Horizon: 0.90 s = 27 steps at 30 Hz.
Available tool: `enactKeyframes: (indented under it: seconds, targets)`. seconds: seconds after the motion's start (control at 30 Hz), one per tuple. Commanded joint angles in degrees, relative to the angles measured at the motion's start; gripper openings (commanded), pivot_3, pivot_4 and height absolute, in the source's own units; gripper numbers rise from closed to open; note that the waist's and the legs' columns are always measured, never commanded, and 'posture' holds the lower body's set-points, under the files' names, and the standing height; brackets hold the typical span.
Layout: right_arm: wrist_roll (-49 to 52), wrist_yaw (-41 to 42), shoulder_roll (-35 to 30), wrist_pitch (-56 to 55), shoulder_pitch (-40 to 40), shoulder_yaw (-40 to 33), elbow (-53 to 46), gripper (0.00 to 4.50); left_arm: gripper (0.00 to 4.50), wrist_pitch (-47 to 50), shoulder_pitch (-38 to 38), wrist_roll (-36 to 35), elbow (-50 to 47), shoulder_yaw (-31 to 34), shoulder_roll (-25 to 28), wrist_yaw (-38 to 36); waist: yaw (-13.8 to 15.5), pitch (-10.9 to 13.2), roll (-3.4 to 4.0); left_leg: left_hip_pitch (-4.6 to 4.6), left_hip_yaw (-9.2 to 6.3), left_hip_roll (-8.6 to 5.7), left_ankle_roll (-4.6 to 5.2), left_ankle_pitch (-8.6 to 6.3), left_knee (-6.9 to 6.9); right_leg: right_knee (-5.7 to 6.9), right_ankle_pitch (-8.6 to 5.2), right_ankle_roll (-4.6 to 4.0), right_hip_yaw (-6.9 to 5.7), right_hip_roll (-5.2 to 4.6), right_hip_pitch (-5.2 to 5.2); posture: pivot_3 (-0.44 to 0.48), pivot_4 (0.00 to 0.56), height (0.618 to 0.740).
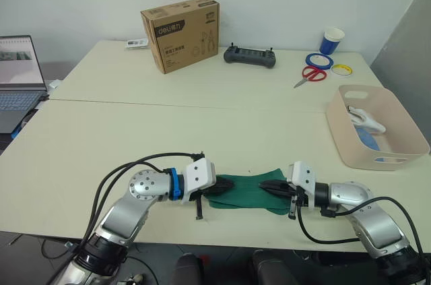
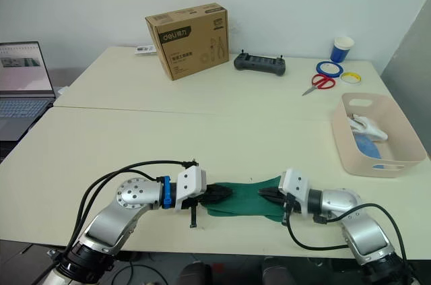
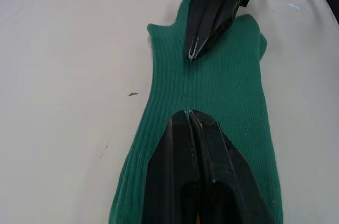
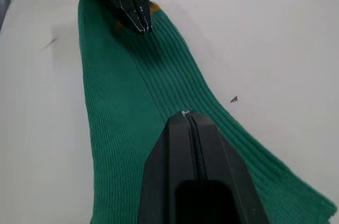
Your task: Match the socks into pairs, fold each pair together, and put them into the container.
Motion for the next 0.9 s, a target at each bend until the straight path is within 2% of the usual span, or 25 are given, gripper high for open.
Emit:
enactKeyframes:
  seconds: [0.03,0.33,0.53,0.73,0.9]
  targets:
    - [0.0,0.0,-0.6,-2.4,0.7,-2.1,1.2,0.0,0.03,-4.3,0.8,2.1,2.8,0.0,0.5,0.5,0.0,0.0,0.0,0.0,-0.01,0.0,0.0,0.0,0.0,0.0,0.0,-0.01,-0.01,0.0,0.0,0.0,0.15,0.74]
    - [0.1,1.2,-3.5,-5.5,4.8,-4.6,2.3,0.0,0.03,-8.6,4.2,2.5,4.0,0.5,2.0,-0.3,0.1,-0.1,0.1,0.01,0.03,0.0,0.0,0.0,-0.02,-0.01,-0.01,-0.01,0.01,-0.03,0.01,0.0,0.15,0.74]
    - [2.1,2.0,-4.8,-5.1,6.8,-6.9,0.2,0.0,0.03,-9.0,3.9,1.3,3.1,1.3,2.0,-0.2,0.1,-0.2,0.15,0.03,0.07,0.0,0.0,0.0,0.0,-0.02,-0.02,0.0,0.04,-0.03,0.03,0.0,0.15,0.74]
    - [6.7,2.7,-5.5,-0.9,6.5,-8.7,-5.5,0.0,0.03,-8.3,1.0,-0.3,0.7,1.8,1.9,-1.6,0.0,-0.2,0.15,0.03,0.05,0.0,0.0,0.0,-0.01,-0.01,-0.02,0.0,0.03,-0.03,0.02,0.0,0.15,0.74]
    - [9.0,1.2,-4.6,3.7,4.0,-9.1,-8.6,0.0,0.03,-4.0,1.2,-4.2,-2.9,1.4,2.3,-4.2,0.0,-0.2,0.15,0.01,0.06,0.0,0.0,0.0,0.0,-0.02,-0.02,0.01,0.04,-0.03,0.02,0.0,0.15,0.74]
